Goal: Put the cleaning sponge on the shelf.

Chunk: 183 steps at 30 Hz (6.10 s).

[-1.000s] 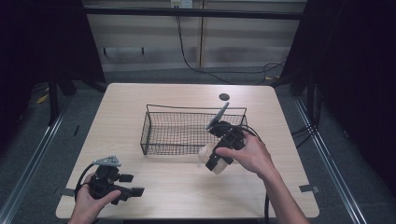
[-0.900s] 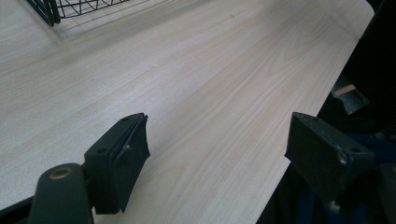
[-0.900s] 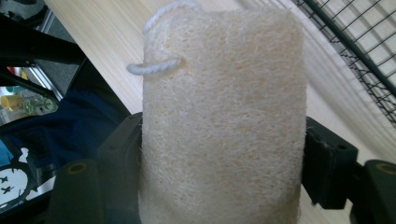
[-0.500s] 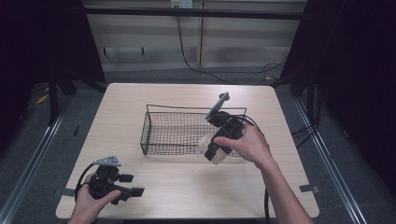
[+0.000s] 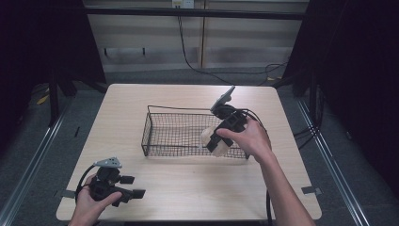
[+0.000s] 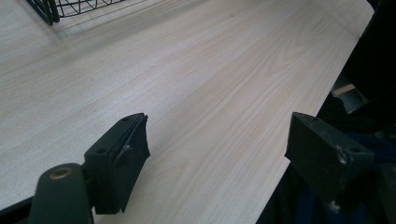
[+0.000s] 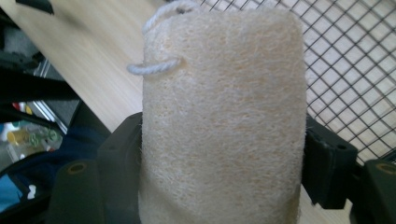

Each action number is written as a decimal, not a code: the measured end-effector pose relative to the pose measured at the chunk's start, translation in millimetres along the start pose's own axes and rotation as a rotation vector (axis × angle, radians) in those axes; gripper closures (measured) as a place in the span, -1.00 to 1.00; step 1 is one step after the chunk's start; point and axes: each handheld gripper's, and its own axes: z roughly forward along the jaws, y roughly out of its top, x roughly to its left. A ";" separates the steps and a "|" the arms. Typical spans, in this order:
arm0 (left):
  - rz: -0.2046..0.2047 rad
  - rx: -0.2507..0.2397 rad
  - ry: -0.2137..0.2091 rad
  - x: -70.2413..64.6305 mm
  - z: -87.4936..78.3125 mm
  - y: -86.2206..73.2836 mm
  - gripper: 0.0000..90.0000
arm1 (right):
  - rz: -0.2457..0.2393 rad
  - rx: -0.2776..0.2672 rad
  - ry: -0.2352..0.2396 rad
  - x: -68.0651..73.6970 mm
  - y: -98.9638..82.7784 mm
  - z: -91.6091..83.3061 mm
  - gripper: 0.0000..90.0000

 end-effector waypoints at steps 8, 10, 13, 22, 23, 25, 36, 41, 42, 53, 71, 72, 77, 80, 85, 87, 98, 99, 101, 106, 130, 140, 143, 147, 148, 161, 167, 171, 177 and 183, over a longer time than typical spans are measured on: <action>0.001 0.000 0.004 0.3 -0.1 0.0 -0.54 | 0.057 -0.022 -0.008 -14.2 1.0 -3.2 -0.43; 0.002 0.002 0.001 0.5 0.1 0.0 -0.54 | 0.071 -0.031 -0.011 -16.7 1.1 -4.6 -0.43; 0.003 0.005 -0.001 0.4 0.2 0.1 -0.54 | 0.083 -0.038 -0.003 -20.5 2.0 -4.8 -0.43; 0.002 0.002 0.001 0.6 -0.4 0.0 -0.54 | 0.161 -0.058 -0.053 -37.3 5.6 -3.4 -0.43; 0.002 0.002 0.001 0.6 -0.4 0.0 -0.54 | 0.174 -0.065 -0.062 -39.2 5.4 -4.2 -0.43; 0.001 0.001 0.002 0.7 -0.5 0.0 -0.54 | 0.198 -0.088 -0.074 -43.4 4.3 -4.9 -0.43; -0.002 0.000 0.001 0.9 -0.7 0.1 -0.54 | 0.277 -0.093 -0.132 -51.9 3.9 -4.0 -0.43; -0.001 0.000 0.001 0.8 -0.8 0.1 -0.54 | 0.315 -0.103 -0.166 -57.6 3.9 -4.0 -0.43; -0.002 0.000 0.001 0.6 -0.7 0.1 -0.54 | 0.330 -0.105 -0.166 -59.0 3.7 -4.1 -0.43; -0.003 0.000 0.001 0.6 -0.9 0.0 -0.54 | 0.412 -0.097 -0.173 -73.3 0.4 8.0 -0.43; -0.001 0.001 0.002 0.7 -0.8 0.1 -0.54 | 0.483 -0.075 -0.225 -79.9 -4.6 29.9 -0.43; -0.002 0.002 0.003 0.6 -0.7 0.1 -0.54 | 0.494 -0.075 -0.224 -79.6 -4.7 32.2 -0.43; 0.000 0.001 0.003 0.5 -0.9 0.0 -0.54 | 0.509 -0.051 -0.245 -82.1 -5.8 38.7 -0.43; -0.004 0.002 0.001 0.8 -0.5 0.0 -0.54 | 0.508 -0.032 -0.256 -82.7 -5.2 43.0 -0.43; -0.011 -0.004 0.003 0.4 -1.2 -0.3 -0.54 | 0.526 -0.026 -0.264 -82.1 -2.2 48.4 -0.43; -0.009 -0.003 0.005 0.7 -1.4 -0.2 -0.49 | 0.527 -0.019 -0.270 -82.1 -1.6 51.0 -0.43; -0.009 -0.003 0.001 0.4 -1.0 -0.2 -0.51 | 0.548 -0.018 -0.273 -85.8 -2.9 61.6 -0.44; -0.011 -0.005 0.002 0.2 -1.2 -0.3 -0.51 | 0.546 -0.016 -0.273 -86.0 -2.7 61.5 -0.44; -0.008 -0.005 0.006 0.6 -1.3 -0.2 -0.51 | 0.543 -0.016 -0.278 -85.8 -2.4 62.7 -0.44; -0.009 -0.003 0.000 0.6 -1.2 -0.2 -0.51 | 0.544 -0.010 -0.283 -84.9 -0.7 65.2 -0.45; -0.009 0.001 0.000 0.6 -1.0 -0.2 -0.52 | 0.528 0.043 -0.310 -82.0 2.8 69.7 -0.55; -0.008 -0.001 0.001 0.8 -0.9 -0.2 -0.52 | 0.535 0.033 -0.313 -82.7 1.4 65.5 -0.58; -0.011 -0.001 -0.002 0.5 -0.9 -0.2 -0.52 | 0.536 0.037 -0.314 -82.2 1.3 64.6 -0.62; -0.007 0.003 0.000 0.8 -0.5 -0.1 -0.52 | 0.532 0.031 -0.308 -82.4 0.2 60.9 -0.63; -0.007 0.003 0.001 0.6 -0.5 -0.1 -0.52 | 0.533 0.028 -0.308 -82.5 -0.2 60.5 -0.63; -0.006 0.003 0.002 0.7 -0.7 0.0 -0.52 | 0.511 -0.011 -0.285 -78.5 -3.8 44.4 -0.64; -0.003 0.007 -0.003 1.0 -0.1 0.0 -0.52 | 0.490 -0.023 -0.261 -77.4 -7.9 38.6 -0.64; -0.003 0.008 -0.003 0.9 0.1 -0.1 -0.52 | 0.463 -0.046 -0.232 -73.5 -9.5 34.4 -0.64; -0.007 0.007 -0.001 0.7 0.3 -0.1 -0.52 | 0.427 -0.064 -0.214 -68.6 -11.8 30.8 -0.64; -0.007 0.007 0.001 0.7 0.6 -0.2 -0.52 | 0.395 -0.087 -0.201 -65.2 -16.9 24.6 -0.64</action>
